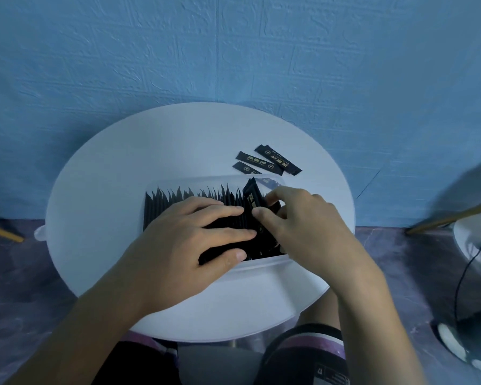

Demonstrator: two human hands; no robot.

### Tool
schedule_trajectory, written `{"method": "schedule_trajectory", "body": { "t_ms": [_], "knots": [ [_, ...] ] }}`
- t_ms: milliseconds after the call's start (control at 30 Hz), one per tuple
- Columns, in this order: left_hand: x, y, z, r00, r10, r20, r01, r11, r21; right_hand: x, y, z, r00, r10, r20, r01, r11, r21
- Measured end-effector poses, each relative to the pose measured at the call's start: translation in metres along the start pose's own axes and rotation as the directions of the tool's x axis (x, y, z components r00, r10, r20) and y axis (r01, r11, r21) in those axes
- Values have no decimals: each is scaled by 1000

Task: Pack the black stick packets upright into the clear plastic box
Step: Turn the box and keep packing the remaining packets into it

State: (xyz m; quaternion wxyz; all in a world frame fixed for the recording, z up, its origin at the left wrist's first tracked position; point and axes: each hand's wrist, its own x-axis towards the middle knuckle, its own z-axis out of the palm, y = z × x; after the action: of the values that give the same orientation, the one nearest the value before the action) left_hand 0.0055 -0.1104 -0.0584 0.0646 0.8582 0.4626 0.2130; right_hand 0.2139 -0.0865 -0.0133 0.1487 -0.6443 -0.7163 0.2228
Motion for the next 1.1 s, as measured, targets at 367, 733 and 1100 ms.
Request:
{"method": "schedule_trajectory", "body": {
  "t_ms": [367, 733, 1100],
  "knots": [
    [0, -1, 1, 1000, 0, -5, 0, 1000, 2, 7, -1, 3, 999, -2, 47, -2, 996, 88],
    [-1, -1, 1, 1000, 0, -3, 0, 1000, 14, 8, 1, 1, 994, -45, 102, 37, 997, 72],
    [0, 0, 1, 1000, 8, 12, -8, 999, 45, 14, 1, 5, 993, 29, 115, -36, 998, 59]
  ]
}}
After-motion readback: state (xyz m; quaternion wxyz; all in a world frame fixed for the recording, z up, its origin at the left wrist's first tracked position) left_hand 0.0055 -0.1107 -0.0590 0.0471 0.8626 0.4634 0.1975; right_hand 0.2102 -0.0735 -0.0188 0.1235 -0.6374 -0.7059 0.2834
